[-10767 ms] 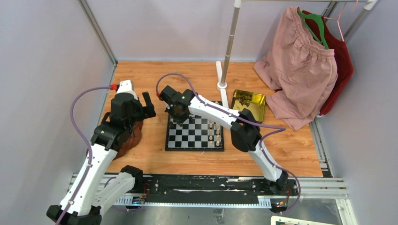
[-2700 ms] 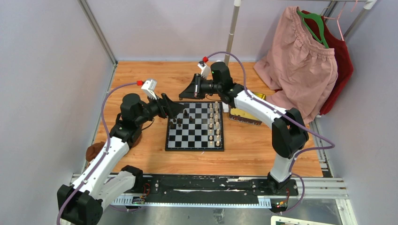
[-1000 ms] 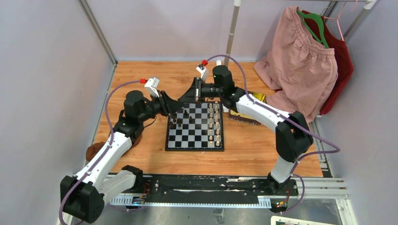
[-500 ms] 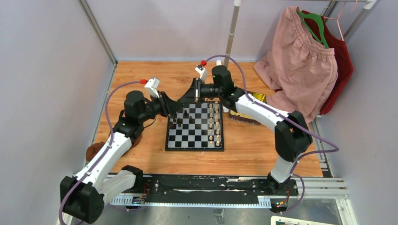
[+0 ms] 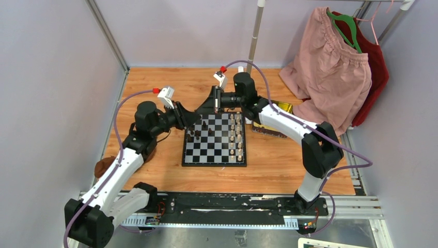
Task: Set up the chess pieces on the board
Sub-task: Pick up the chess piece from the storage box.
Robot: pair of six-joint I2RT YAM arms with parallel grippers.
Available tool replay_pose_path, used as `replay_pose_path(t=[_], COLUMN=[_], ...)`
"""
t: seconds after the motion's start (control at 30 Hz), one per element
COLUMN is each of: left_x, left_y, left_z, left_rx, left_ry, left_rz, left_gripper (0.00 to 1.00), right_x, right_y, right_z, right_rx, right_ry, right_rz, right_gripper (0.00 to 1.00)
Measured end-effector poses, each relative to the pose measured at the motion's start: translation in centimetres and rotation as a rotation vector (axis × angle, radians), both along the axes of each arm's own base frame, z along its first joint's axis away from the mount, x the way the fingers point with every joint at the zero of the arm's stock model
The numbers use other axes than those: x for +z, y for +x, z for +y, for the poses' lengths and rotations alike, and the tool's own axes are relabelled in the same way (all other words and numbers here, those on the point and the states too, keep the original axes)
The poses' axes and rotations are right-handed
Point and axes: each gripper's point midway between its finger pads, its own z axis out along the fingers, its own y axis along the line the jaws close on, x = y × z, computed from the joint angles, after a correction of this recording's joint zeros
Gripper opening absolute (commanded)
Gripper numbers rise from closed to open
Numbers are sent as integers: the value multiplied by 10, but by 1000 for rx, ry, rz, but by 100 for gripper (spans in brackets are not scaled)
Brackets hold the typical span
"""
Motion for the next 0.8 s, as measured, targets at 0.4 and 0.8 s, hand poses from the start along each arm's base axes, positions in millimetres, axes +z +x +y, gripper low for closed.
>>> replay_pose_path(t=[0.4, 0.8], left_x=[-6, -10], left_y=[-6, -10], left_z=[6, 14], left_rx=[-28, -51], left_ry=[112, 222], left_rz=[-34, -63], left_gripper=[0, 0], right_x=[-5, -10], right_y=[-8, -17], right_z=[-1, -8], right_rx=[36, 59], right_ry=[-8, -49], right_rz=[4, 3], right_gripper=[27, 28])
